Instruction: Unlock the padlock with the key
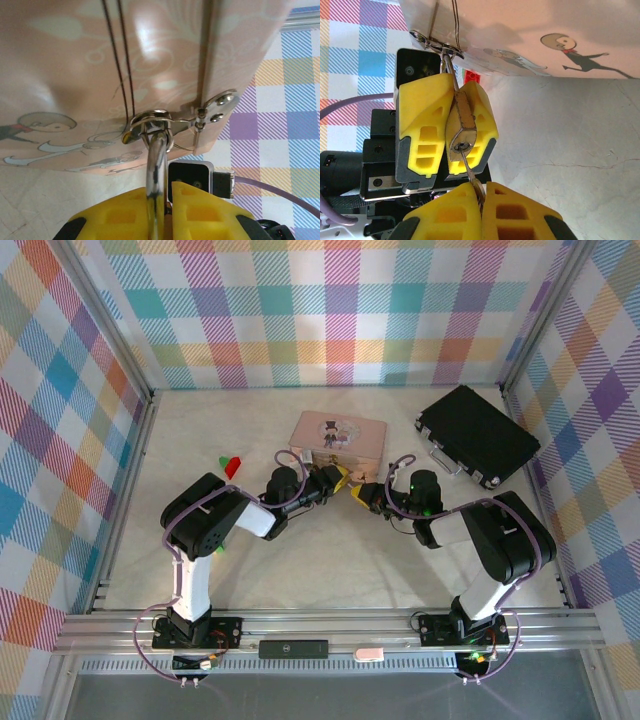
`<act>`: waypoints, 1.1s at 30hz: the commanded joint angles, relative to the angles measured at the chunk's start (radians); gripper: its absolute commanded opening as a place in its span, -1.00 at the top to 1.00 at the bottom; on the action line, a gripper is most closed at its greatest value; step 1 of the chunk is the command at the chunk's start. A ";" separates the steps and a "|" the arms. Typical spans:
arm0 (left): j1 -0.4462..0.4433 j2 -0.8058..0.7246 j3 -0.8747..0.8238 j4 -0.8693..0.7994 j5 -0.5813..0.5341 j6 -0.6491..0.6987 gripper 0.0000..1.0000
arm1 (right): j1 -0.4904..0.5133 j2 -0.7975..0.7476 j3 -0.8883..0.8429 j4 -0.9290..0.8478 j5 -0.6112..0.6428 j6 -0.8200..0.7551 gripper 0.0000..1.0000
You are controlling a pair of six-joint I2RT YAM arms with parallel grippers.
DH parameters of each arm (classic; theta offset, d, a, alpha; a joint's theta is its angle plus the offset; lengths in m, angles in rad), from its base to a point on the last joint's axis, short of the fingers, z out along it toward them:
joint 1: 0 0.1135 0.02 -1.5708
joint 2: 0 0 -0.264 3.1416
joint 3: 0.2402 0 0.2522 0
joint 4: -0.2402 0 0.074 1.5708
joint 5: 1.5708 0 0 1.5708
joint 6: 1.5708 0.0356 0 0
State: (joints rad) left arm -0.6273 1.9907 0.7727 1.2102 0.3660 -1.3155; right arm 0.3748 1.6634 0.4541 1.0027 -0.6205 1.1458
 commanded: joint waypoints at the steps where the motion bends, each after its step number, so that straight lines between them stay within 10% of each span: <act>1: 0.000 -0.061 -0.004 0.089 0.025 0.032 1.00 | 0.006 -0.008 0.025 0.057 0.011 0.010 1.00; 33: -0.059 -0.106 -0.017 0.103 0.084 0.057 1.00 | 0.009 0.139 0.102 0.181 0.043 0.238 1.00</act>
State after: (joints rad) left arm -0.6342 1.9549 0.7551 1.2041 0.3428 -1.2671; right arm 0.3904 1.7836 0.5056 1.1877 -0.6445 1.3804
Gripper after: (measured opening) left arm 0.127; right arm 0.056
